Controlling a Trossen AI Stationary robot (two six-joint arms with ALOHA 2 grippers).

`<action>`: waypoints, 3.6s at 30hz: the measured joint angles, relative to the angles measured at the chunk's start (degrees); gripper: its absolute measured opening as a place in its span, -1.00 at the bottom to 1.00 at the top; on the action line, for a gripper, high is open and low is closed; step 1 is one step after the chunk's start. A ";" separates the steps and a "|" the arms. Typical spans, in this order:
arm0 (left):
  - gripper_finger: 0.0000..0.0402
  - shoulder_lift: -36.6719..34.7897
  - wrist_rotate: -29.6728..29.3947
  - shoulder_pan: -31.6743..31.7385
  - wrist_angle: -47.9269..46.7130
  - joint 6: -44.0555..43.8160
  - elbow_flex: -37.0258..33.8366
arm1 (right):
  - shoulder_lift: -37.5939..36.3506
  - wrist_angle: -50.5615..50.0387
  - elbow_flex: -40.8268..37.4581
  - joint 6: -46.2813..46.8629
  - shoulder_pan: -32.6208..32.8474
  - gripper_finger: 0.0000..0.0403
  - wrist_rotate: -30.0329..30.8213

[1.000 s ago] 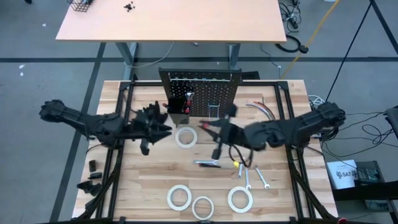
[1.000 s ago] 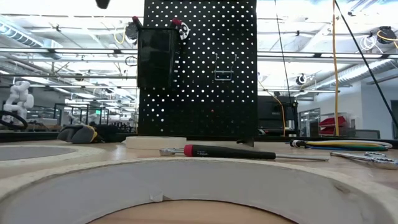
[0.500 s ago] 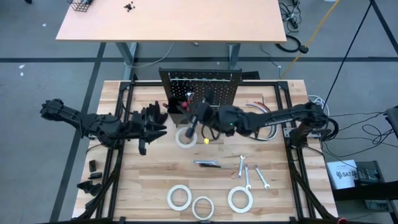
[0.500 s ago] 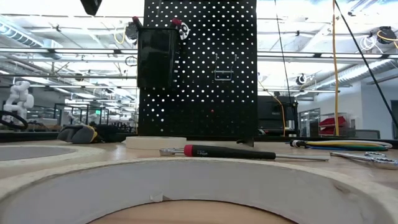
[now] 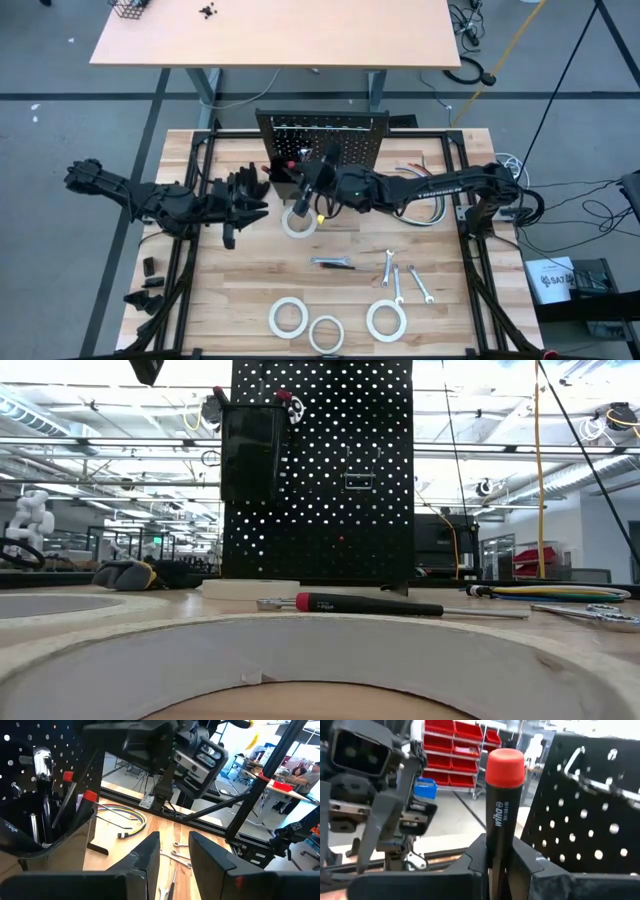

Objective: Hang tools onto peg board
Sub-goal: Put the black nut driver into the black bin on the peg board

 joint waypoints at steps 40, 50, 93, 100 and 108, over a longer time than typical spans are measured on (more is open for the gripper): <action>-0.48 8.34 16.33 -0.96 -7.29 -1.42 0.00 | -7.11 -45.88 0.07 23.09 16.09 0.15 -11.97; -0.48 21.63 16.48 -0.85 -2.66 1.61 -0.04 | -5.81 -43.07 -12.84 32.62 20.62 0.15 -15.63; -0.48 27.82 16.79 -0.48 6.89 1.57 -0.03 | 10.72 -4.82 -31.16 38.08 19.86 -0.37 -10.59; -0.48 27.82 16.72 -0.48 6.88 1.49 -0.04 | 11.66 -6.63 -31.13 37.71 20.75 -0.73 -8.53; -0.48 27.82 16.70 -0.48 6.93 1.51 -0.02 | 11.76 -7.46 -31.17 34.50 20.81 -0.57 -12.02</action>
